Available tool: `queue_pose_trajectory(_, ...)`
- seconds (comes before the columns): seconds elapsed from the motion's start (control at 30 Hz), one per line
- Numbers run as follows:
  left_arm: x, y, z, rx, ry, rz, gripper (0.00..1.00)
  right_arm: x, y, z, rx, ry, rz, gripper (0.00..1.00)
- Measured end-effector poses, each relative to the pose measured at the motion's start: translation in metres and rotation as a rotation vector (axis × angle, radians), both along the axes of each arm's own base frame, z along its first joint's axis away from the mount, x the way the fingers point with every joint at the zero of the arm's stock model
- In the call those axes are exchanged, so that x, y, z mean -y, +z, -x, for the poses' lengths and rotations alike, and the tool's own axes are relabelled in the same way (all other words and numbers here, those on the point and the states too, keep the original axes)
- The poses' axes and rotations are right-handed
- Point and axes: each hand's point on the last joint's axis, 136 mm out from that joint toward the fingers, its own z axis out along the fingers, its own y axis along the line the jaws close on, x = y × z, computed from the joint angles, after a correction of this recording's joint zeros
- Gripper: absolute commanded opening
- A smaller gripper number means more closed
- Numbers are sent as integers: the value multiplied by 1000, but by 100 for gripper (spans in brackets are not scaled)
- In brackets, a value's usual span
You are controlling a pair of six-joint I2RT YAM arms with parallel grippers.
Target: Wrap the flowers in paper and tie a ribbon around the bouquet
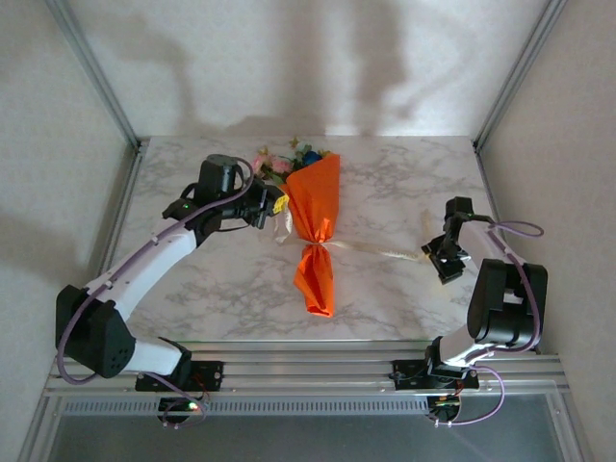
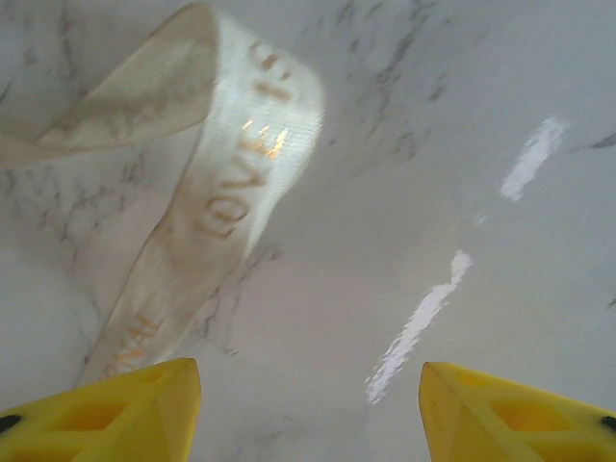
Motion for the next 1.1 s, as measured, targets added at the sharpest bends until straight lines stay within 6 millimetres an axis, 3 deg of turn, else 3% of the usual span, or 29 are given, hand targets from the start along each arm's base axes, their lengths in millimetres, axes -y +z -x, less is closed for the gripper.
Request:
queue_pose_trajectory(0.07,0,-1,0,-2,1,0,0,-21,9,-13,51,100,-4,60)
queue_pose_trajectory(0.1,0,0,0,-2,2,1,0,-45,18,-25,121,195,-16,59)
queue_pose_trajectory(0.17,0,0,-1,2,3,3,0,-107,47,-47,311,432,-63,59)
queue_pose_trajectory(0.23,0,-1,-2,-1,6,0,0,-192,95,-55,575,730,-152,61)
queue_pose_trajectory(0.33,0,-4,-7,-7,9,-4,0,-282,154,-35,888,1063,-248,64)
queue_pose_trajectory(0.43,2,-6,-11,-11,9,-9,0,-334,180,-14,1077,1284,-256,64)
queue_pose_trajectory(0.53,2,-6,-12,-9,8,-11,0,-358,181,-13,1168,1387,-240,63)
queue_pose_trajectory(0.73,1,-4,-13,-3,9,-13,0,-373,176,-21,1205,1481,-200,52)
queue_pose_trajectory(0.77,0,-4,-14,-2,9,-13,0,-373,178,-22,1212,1487,-195,46)
queue_pose_trajectory(0.9,-1,-5,-13,-6,11,-17,0,-380,185,-28,1238,1509,-182,7)
queue_pose_trajectory(0.93,-2,-6,-13,-9,11,-21,0,-381,186,-29,1243,1512,-182,0)
queue_pose_trajectory(0.97,-3,-8,-13,-11,10,-29,0,-383,188,-28,1247,1517,-185,0)
queue_pose_trajectory(1.1,-11,-18,-11,-31,19,-73,30,-388,187,-18,1248,1567,-183,0)
